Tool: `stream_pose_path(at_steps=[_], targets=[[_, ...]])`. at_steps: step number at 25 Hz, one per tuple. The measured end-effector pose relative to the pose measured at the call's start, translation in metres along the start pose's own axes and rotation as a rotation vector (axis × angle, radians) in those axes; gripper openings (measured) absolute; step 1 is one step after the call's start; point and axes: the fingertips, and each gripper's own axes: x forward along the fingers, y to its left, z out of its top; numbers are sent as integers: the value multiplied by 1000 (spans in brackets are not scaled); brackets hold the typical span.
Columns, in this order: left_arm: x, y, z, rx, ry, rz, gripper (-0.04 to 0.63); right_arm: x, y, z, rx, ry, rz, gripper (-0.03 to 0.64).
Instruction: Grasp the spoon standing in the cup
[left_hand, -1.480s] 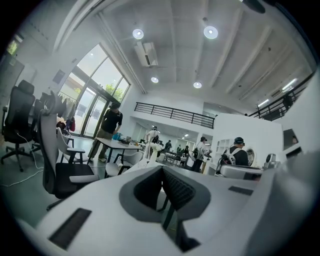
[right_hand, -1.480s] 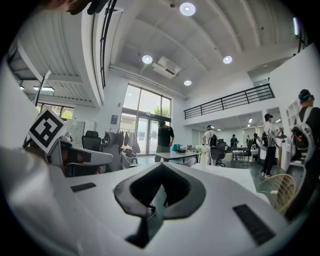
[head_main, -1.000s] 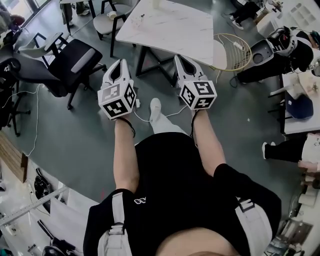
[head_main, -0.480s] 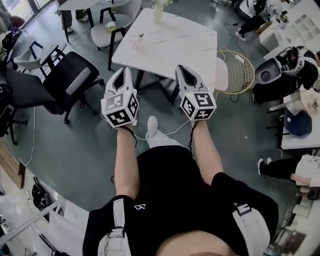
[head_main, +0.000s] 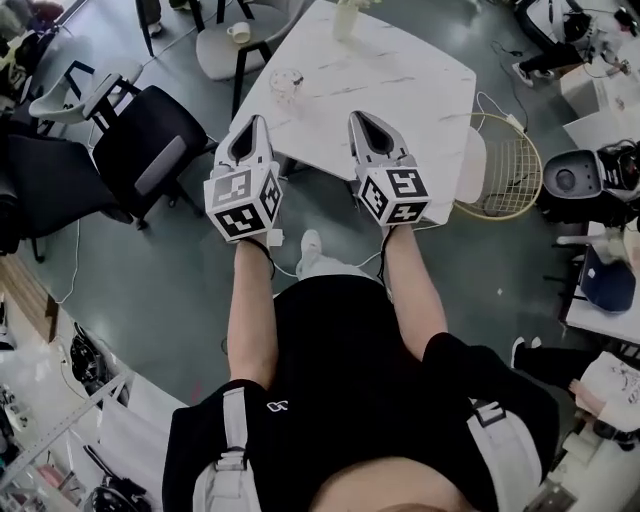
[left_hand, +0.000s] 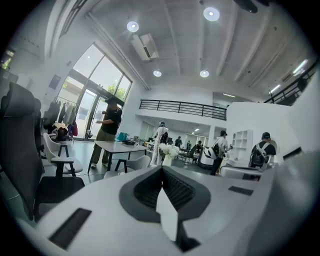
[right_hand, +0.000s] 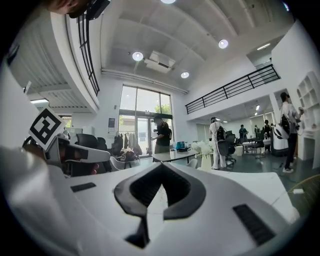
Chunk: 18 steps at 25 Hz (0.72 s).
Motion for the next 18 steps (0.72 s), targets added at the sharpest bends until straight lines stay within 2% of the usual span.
stream_pose_path(at_steps=[6,12,18], targets=[[47,23,-6,20,59,72,14,63,-10,-19,49,29,73,6],[81,20,-24,25,108,75,14,89,-31,-39,83,55,94,6],[92,27,-38,5,133,94,14,108,-40,-60,94,96,106,6]])
